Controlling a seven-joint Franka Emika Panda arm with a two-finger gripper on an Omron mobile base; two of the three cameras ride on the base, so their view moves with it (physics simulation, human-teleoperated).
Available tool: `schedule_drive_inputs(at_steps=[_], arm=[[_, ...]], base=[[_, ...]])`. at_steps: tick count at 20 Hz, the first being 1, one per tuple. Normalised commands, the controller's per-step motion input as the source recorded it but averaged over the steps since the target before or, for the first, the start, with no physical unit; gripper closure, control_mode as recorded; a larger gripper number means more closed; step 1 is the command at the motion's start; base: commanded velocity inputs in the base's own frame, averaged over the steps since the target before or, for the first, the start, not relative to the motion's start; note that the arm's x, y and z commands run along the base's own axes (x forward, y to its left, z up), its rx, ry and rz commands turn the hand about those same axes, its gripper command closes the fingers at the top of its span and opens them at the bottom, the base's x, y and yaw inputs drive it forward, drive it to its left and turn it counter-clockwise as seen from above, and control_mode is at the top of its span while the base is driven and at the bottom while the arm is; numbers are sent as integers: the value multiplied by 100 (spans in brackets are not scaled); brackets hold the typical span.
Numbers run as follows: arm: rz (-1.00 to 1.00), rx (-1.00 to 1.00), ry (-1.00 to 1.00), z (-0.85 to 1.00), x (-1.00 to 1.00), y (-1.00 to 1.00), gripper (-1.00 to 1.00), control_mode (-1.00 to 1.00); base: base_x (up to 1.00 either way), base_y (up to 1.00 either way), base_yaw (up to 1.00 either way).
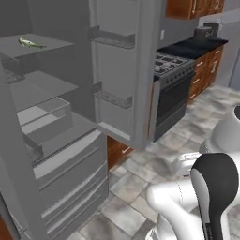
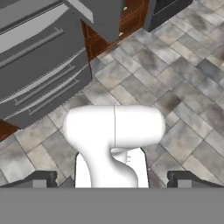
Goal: Gather the cucumber and broccoli from the fridge and place them on a tray on the dining counter. Then gather the chicken drumstick and fish from the fridge and place them on the other tray.
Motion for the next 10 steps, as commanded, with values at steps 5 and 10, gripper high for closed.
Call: schedule_drive_inputs(at_steps=[5,10], arm=[[0,0,0,0,0,0,-100,100],[0,0,0,0,0,0,-100,100]], base=[[95,8,39],[93,5,40]])
